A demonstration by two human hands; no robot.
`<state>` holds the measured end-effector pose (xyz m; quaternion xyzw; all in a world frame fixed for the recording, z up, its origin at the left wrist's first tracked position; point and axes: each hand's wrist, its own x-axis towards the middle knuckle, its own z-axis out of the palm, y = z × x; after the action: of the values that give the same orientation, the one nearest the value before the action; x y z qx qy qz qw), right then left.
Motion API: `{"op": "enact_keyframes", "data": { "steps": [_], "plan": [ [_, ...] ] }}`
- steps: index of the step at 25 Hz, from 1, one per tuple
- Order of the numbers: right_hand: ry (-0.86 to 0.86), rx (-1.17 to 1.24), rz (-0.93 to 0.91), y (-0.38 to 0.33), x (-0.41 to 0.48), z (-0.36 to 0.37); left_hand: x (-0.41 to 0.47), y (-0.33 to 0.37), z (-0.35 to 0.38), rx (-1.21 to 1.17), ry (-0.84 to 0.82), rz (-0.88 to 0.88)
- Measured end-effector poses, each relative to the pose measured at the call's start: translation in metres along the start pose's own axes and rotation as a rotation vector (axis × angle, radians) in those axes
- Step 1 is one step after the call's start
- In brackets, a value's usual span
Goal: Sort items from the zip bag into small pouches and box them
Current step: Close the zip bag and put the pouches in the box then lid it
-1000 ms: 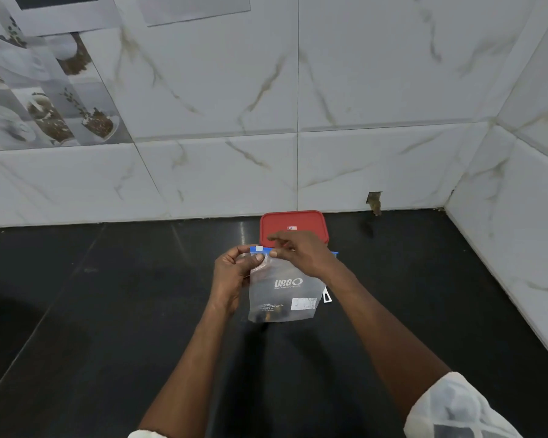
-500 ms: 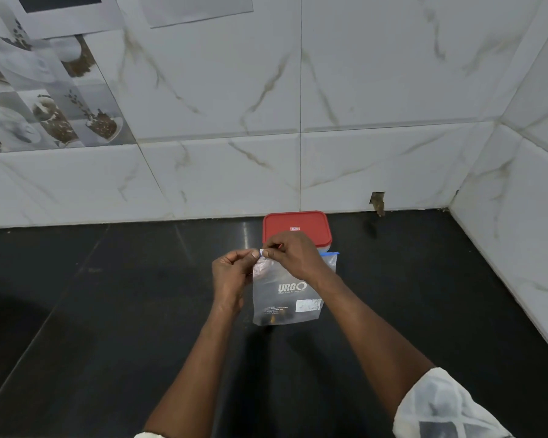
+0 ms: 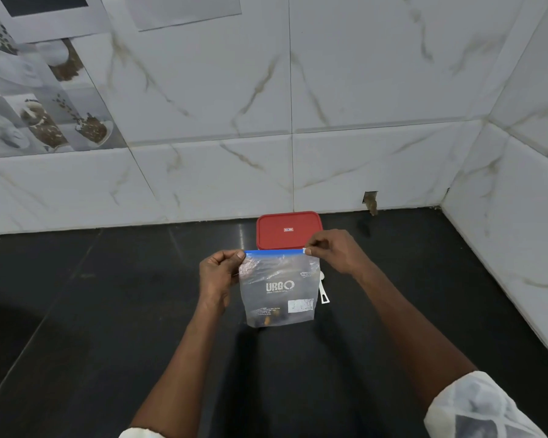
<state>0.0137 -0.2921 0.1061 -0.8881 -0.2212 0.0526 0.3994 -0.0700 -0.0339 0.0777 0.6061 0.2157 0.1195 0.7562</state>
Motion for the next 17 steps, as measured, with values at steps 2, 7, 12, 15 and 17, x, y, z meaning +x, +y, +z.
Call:
{"op": "enact_keyframes", "data": {
  "steps": [2, 7, 12, 15, 17],
  "plan": [
    [-0.004, 0.026, 0.017, 0.008, 0.0, -0.006, 0.001, 0.0, 0.0, 0.004, 0.001, -0.002],
    [-0.006, 0.176, 0.061, 0.015, -0.003, -0.012, 0.004, -0.001, 0.001, -0.014, -0.006, -0.005],
    [0.014, 0.302, 0.098, 0.01, -0.007, -0.011, 0.005, -0.002, 0.002, -0.026, -0.026, 0.014],
    [0.033, 0.495, 0.16, 0.012, -0.013, 0.0, 0.002, -0.006, -0.004, -0.047, -0.163, -0.032],
    [-0.039, 0.601, 0.245, 0.019, -0.028, 0.017, -0.003, -0.019, -0.011, 0.029, -0.259, -0.071]
  ]
}}
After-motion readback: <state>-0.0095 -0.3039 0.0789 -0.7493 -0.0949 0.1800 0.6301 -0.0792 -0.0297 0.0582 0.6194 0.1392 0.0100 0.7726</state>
